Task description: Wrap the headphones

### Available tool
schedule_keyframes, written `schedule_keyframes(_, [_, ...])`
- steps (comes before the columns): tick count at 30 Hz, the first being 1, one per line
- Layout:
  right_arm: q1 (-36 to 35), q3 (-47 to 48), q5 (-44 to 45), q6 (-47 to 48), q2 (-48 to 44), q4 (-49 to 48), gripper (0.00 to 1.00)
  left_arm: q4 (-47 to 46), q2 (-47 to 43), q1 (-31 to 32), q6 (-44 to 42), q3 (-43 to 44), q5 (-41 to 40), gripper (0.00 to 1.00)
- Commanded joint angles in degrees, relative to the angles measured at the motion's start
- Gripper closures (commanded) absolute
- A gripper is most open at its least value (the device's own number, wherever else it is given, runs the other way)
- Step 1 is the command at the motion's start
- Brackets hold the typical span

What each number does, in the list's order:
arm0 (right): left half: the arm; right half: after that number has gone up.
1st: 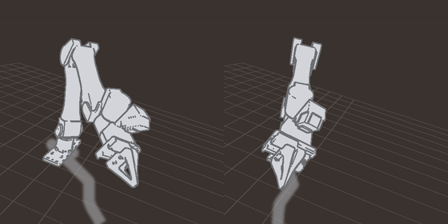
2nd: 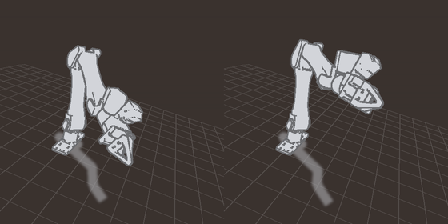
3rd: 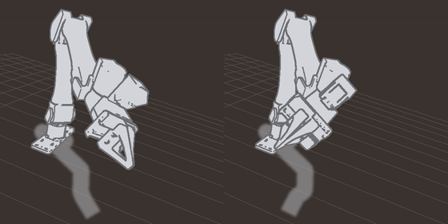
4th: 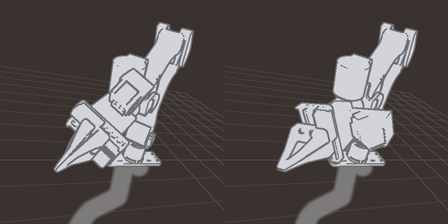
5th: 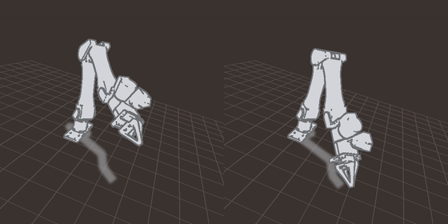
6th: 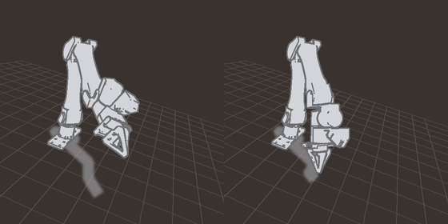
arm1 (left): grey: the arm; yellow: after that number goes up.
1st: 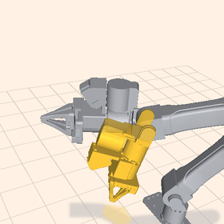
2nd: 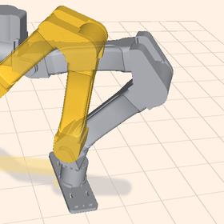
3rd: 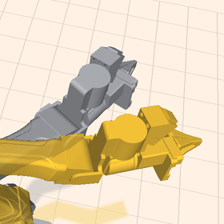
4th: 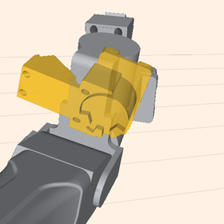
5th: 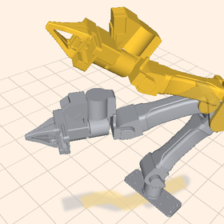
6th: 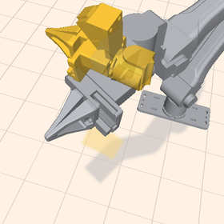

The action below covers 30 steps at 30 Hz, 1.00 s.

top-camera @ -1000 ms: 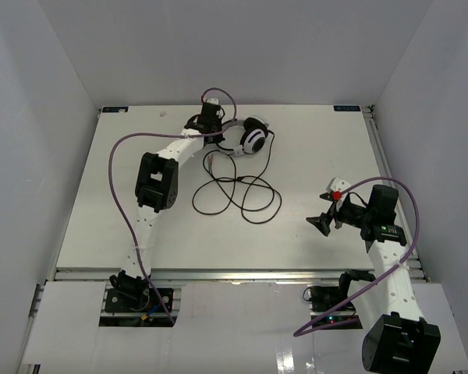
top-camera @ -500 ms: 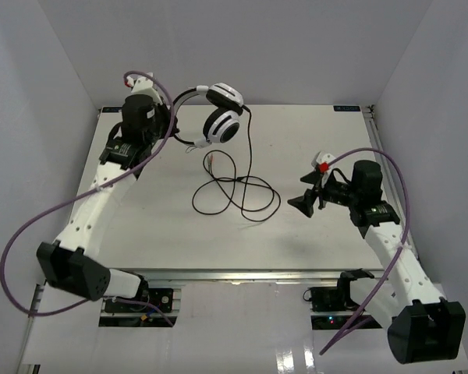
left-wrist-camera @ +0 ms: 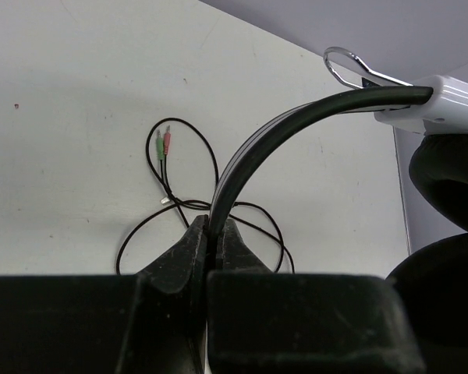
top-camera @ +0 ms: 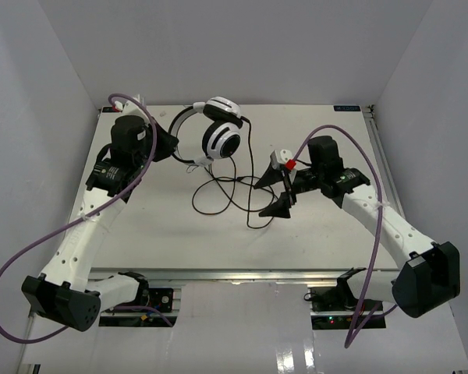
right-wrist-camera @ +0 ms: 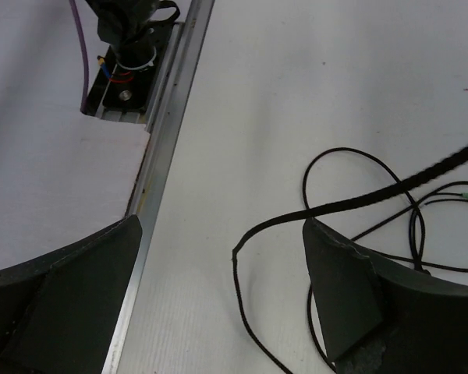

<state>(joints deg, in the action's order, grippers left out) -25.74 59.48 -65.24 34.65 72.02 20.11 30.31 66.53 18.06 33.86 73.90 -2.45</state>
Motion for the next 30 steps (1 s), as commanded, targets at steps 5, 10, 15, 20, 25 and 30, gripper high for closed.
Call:
schedule_keyframes(5, [-9.7, -4.0, 14.2, -8.5, 0.6, -14.2, 0.1, -3.0, -4.6, -0.1, 8.3, 4.1, 4.4, 1.0])
schedule_keyframes(10, [-10.7, -6.1, 19.8, -11.4, 1.4, -23.0, 0.1, -3.8, -5.9, -0.1, 10.4, 4.0, 3.9, 1.0])
schedule_keyframes(15, [-10.8, -7.6, 16.8, -10.1, 1.4, -23.5, 0.09, -3.7, -7.9, -0.1, 10.9, 3.4, 1.1, 1.0])
schedule_keyframes(20, [-11.4, -4.4, 4.4, 18.1, -2.6, 2.4, 0.02, -3.7, -9.3, -0.1, 9.7, 2.9, -2.3, 1.0])
schedule_keyframes(25, [-11.5, -6.5, 15.5, 14.5, -6.4, -2.7, 0.02, -4.4, -9.6, -0.1, 9.3, 1.0, -1.9, 1.0])
schedule_keyframes(30, [-11.9, -13.4, 25.2, -9.8, -4.4, -24.4, 0.1, -6.0, -10.0, -0.1, 10.9, -0.3, 0.9, 1.0])
